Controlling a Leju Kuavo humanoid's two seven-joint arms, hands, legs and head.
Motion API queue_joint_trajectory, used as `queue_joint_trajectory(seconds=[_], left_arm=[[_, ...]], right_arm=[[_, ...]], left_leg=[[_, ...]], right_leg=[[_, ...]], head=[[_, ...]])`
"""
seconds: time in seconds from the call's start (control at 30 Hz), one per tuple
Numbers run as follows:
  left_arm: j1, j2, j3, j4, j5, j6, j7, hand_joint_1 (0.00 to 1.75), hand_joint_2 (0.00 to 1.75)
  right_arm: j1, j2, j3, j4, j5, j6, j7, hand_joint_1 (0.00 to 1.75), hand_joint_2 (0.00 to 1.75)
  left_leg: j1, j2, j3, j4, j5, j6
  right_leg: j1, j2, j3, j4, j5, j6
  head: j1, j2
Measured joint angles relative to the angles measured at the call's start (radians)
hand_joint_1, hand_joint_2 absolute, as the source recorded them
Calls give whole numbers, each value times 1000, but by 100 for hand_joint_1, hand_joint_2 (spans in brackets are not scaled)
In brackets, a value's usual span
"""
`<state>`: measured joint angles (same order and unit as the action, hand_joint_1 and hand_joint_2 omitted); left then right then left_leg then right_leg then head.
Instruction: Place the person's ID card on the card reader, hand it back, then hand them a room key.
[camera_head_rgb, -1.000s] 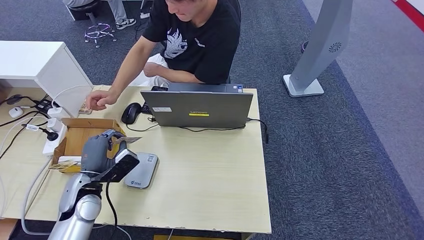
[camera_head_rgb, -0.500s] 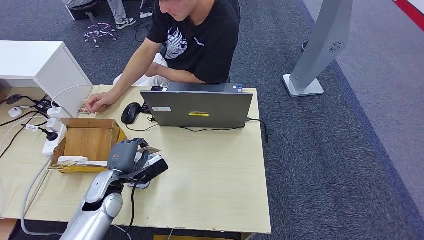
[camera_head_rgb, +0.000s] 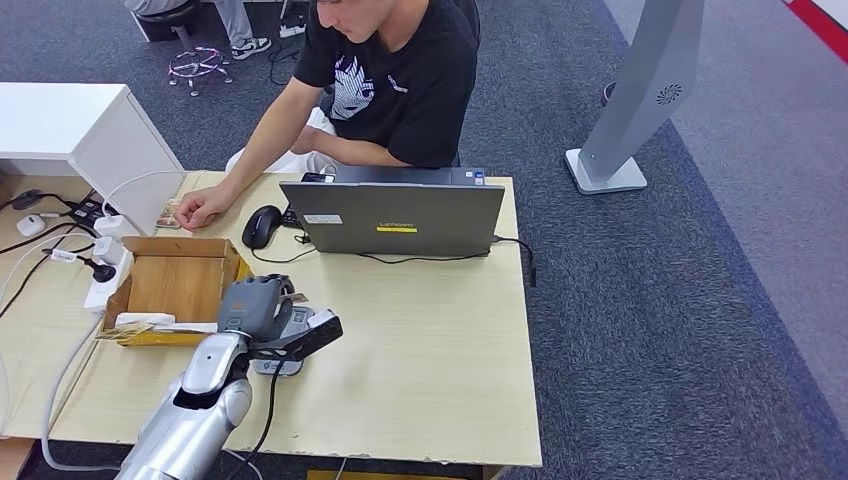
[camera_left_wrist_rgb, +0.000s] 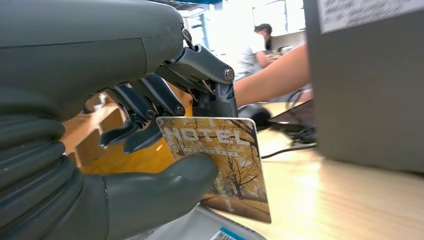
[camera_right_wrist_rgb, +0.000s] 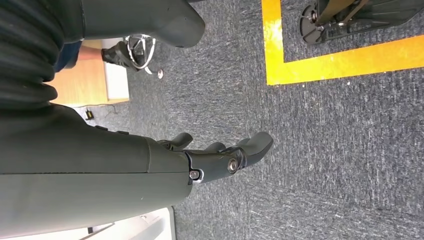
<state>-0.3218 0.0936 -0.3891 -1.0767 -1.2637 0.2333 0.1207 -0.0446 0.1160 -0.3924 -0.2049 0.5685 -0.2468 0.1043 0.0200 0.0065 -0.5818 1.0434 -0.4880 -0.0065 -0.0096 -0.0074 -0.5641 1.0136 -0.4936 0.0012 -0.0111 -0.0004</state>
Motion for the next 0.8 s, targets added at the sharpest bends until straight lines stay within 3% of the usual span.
queue_joint_trajectory(seconds=[0.47, 0.8], left_arm=[[-8, 7, -3, 23, -47, 62, 13, 175, 175], [-70, 64, 2, -20, -66, 118, 8, 175, 175]], right_arm=[[0, 2, -7, 0, 20, -1, 1, 0, 175], [1, 5, -8, 0, 38, -2, 0, 0, 175]], left_leg=[[0, 0, -1, 0, 0, 0], [0, 0, -1, 0, 0, 0]], right_leg=[[0, 0, -1, 0, 0, 0], [0, 0, -1, 0, 0, 0]], head=[[0, 0], [0, 0]])
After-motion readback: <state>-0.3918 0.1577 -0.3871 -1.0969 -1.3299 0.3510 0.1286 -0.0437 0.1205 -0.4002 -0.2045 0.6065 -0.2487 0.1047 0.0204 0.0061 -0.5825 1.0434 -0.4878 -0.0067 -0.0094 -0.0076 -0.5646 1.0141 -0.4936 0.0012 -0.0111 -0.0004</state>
